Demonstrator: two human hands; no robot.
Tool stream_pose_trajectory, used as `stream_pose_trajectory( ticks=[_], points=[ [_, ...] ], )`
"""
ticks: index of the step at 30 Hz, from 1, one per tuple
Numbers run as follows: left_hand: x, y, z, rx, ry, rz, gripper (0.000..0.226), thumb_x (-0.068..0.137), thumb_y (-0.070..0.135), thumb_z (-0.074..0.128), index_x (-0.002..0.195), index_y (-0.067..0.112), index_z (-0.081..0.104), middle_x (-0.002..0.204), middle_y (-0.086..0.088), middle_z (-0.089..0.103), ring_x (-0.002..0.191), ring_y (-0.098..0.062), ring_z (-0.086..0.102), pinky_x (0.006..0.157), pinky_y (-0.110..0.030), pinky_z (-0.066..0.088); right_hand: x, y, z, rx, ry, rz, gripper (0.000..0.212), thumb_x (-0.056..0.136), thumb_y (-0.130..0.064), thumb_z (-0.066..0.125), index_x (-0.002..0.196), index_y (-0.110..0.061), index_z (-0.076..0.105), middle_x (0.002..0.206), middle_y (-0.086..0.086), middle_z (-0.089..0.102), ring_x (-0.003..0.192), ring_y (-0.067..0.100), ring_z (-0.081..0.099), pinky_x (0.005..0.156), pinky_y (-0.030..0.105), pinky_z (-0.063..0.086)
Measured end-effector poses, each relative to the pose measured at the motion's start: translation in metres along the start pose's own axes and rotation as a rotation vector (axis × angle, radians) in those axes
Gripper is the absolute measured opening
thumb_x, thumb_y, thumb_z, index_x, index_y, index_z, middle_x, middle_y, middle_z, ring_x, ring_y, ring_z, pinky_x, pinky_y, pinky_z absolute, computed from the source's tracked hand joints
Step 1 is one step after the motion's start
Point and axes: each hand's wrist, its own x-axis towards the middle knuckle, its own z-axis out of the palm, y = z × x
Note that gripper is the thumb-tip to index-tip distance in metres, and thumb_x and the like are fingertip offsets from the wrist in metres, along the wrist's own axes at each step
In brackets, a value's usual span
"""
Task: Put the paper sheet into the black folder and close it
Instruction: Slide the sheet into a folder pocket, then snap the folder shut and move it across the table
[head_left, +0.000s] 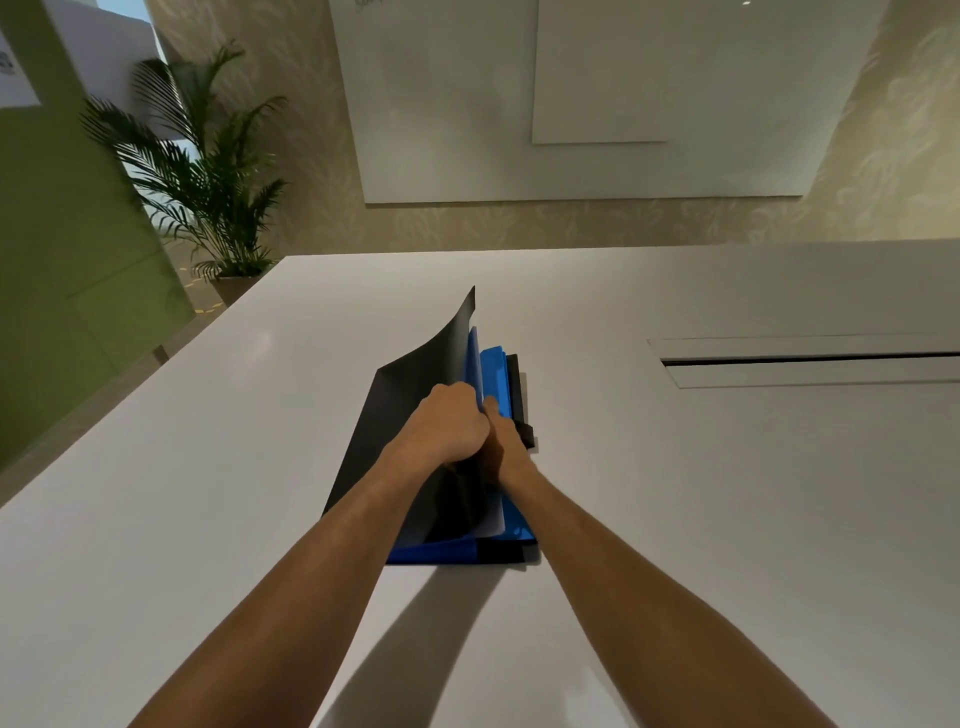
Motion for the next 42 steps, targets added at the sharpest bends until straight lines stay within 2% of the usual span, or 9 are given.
stream_pose_trajectory(
  ticks=[5, 10, 16, 20, 25, 30, 33, 36, 42],
  points=[
    [0.002, -0.002, 0.015, -0.01, -0.028, 0.025, 0.024, 0.097, 0.017, 0.044, 0.115, 0.007, 0.057, 0.11, -0.012, 0.062, 0.085, -0.02, 0.06, 0.08, -0.031, 0.051, -0.006, 0.015, -0.015, -0.318, 0.166, -0.089, 0.035, 0.098, -0.029, 0.054, 0.126, -0.009, 0.048, 0.121, 0.014, 0.059, 0.102, 0.028, 0.063, 0.088, 0.038, 0.053],
    [0.002, -0.005, 0.031, -0.029, -0.063, 0.094, 0.05, 0.099, 0.022, 0.042, 0.148, 0.024, 0.035, 0.141, -0.015, 0.048, 0.109, -0.03, 0.059, 0.09, -0.036, 0.051, -0.011, 0.041, -0.026, -0.297, 0.47, -0.049, 0.043, 0.096, -0.025, 0.056, 0.135, -0.012, 0.041, 0.129, 0.013, 0.045, 0.088, 0.027, 0.064, 0.065, 0.03, 0.047],
    [0.005, -0.01, 0.062, 0.243, 0.047, 0.189, 0.05, 0.091, 0.044, 0.051, 0.135, 0.021, 0.045, 0.112, -0.01, 0.064, 0.097, -0.029, 0.062, 0.078, -0.038, 0.051, -0.009, 0.064, -0.03, -0.028, 0.616, 0.033, 0.043, 0.089, -0.006, 0.061, 0.129, -0.008, 0.046, 0.13, 0.015, 0.042, 0.078, 0.026, 0.062, 0.064, 0.036, 0.055],
    [0.007, -0.02, 0.08, 0.472, 0.111, 0.221, 0.056, 0.087, 0.067, 0.041, 0.104, 0.019, 0.063, 0.096, -0.003, 0.064, 0.089, -0.022, 0.061, 0.07, -0.035, 0.044, -0.013, 0.068, -0.032, -0.089, 0.535, -0.009, 0.026, 0.097, -0.022, 0.055, 0.122, -0.015, 0.057, 0.127, 0.004, 0.054, 0.094, 0.016, 0.062, 0.07, 0.021, 0.045],
    [0.015, -0.041, 0.087, 0.386, 0.125, 0.299, 0.043, 0.098, 0.05, 0.036, 0.118, 0.024, 0.065, 0.115, -0.002, 0.059, 0.113, -0.025, 0.049, 0.094, -0.043, 0.041, -0.012, 0.073, -0.024, -0.196, 0.429, -0.178, 0.028, 0.098, -0.034, 0.053, 0.122, -0.023, 0.061, 0.122, -0.003, 0.063, 0.11, 0.014, 0.059, 0.091, 0.029, 0.051],
    [0.022, -0.063, 0.101, 0.172, 0.248, 0.376, 0.032, 0.097, 0.038, 0.045, 0.114, 0.023, 0.067, 0.112, 0.003, 0.063, 0.107, -0.017, 0.055, 0.092, -0.032, 0.042, -0.01, 0.074, -0.017, -0.517, 0.313, -0.269, 0.033, 0.1, -0.028, 0.044, 0.128, -0.022, 0.061, 0.131, 0.001, 0.062, 0.12, 0.02, 0.055, 0.104, 0.036, 0.043],
    [0.025, -0.064, 0.106, 0.067, 0.236, 0.382, 0.034, 0.097, 0.032, 0.048, 0.125, 0.015, 0.057, 0.124, -0.004, 0.06, 0.114, -0.018, 0.056, 0.101, -0.036, 0.043, -0.012, 0.075, -0.016, -0.631, 0.284, -0.268, 0.039, 0.099, -0.025, 0.044, 0.136, -0.022, 0.054, 0.138, 0.002, 0.056, 0.126, 0.021, 0.049, 0.107, 0.036, 0.036],
    [0.026, -0.064, 0.108, 0.072, 0.155, 0.368, 0.049, 0.101, 0.032, 0.039, 0.146, 0.012, 0.038, 0.153, -0.007, 0.038, 0.14, -0.021, 0.035, 0.117, -0.036, 0.025, -0.015, 0.073, -0.015, -0.683, 0.271, -0.254, 0.039, 0.099, -0.026, 0.042, 0.137, -0.023, 0.052, 0.14, 0.002, 0.053, 0.128, 0.022, 0.047, 0.108, 0.036, 0.034],
    [0.031, -0.065, 0.109, 0.139, 0.052, 0.353, 0.05, 0.103, 0.036, 0.028, 0.149, 0.018, 0.031, 0.157, -0.004, 0.03, 0.147, -0.021, 0.021, 0.12, -0.04, 0.016, -0.016, 0.068, -0.015, -0.742, 0.238, -0.246, 0.038, 0.101, -0.026, 0.041, 0.137, -0.021, 0.05, 0.143, 0.005, 0.049, 0.129, 0.024, 0.045, 0.107, 0.039, 0.034]
  ],
)
